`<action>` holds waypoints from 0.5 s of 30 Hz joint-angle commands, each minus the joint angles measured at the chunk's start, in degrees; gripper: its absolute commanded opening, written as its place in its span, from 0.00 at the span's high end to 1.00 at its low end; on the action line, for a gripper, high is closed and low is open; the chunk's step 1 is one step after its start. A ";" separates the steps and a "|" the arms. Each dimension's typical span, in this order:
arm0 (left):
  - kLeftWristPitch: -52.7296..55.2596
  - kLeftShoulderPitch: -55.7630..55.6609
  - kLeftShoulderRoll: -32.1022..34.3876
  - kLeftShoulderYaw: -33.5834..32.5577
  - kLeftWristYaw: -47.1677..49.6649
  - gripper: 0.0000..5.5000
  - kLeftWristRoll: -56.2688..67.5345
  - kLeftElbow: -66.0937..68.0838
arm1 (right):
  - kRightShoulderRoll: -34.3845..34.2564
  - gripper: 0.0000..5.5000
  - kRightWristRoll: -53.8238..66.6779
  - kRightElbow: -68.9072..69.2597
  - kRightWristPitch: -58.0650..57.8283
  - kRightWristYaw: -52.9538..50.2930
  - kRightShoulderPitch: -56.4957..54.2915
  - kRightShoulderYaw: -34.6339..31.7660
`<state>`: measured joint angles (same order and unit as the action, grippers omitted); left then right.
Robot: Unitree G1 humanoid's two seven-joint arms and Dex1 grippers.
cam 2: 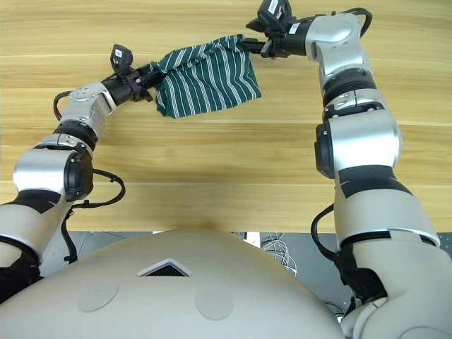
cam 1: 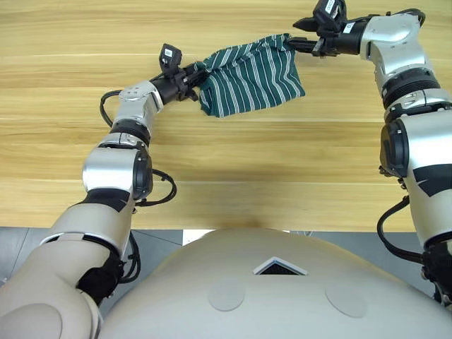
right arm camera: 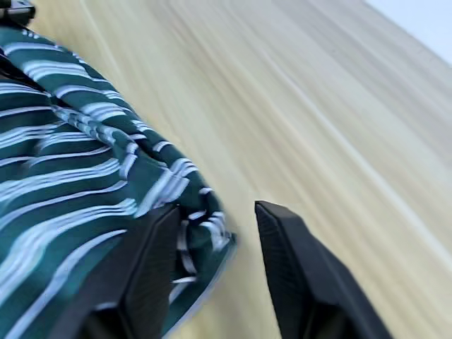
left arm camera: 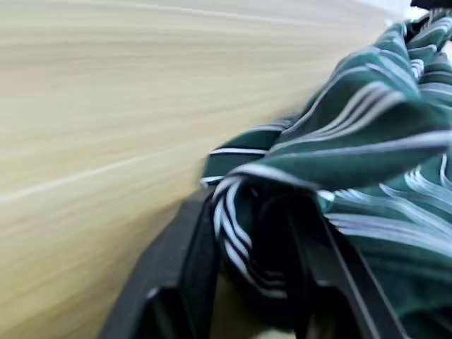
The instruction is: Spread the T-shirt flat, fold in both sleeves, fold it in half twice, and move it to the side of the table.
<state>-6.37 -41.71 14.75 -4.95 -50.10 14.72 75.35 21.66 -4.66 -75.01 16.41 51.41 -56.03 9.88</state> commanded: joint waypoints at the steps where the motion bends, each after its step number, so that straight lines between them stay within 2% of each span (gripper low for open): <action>1: 4.46 -2.94 0.34 -6.18 1.08 0.66 3.43 -0.29 | -1.60 0.51 -1.53 -0.32 2.62 -7.48 -1.36 -1.52; 4: 8.63 -4.31 1.30 -11.66 2.81 0.60 6.91 -0.45 | -2.40 0.42 -0.31 1.08 6.98 -6.47 -0.16 -3.10; 9: 2.91 -2.97 3.09 -15.81 5.68 0.60 7.43 -3.36 | -5.95 0.42 4.54 7.16 14.82 5.46 6.14 -5.14; 12: -7.06 1.28 1.16 -13.30 6.88 0.60 4.07 -10.95 | -8.36 0.42 7.11 10.95 14.92 14.54 11.21 -4.52; 15: -14.55 7.76 -2.54 -7.92 12.41 0.60 -2.01 -20.87 | -9.17 0.42 5.54 8.17 12.94 14.84 12.56 -3.83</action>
<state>-18.12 -37.46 14.50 -15.88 -40.90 16.48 58.89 12.55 1.97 -65.07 30.75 66.90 -43.33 5.79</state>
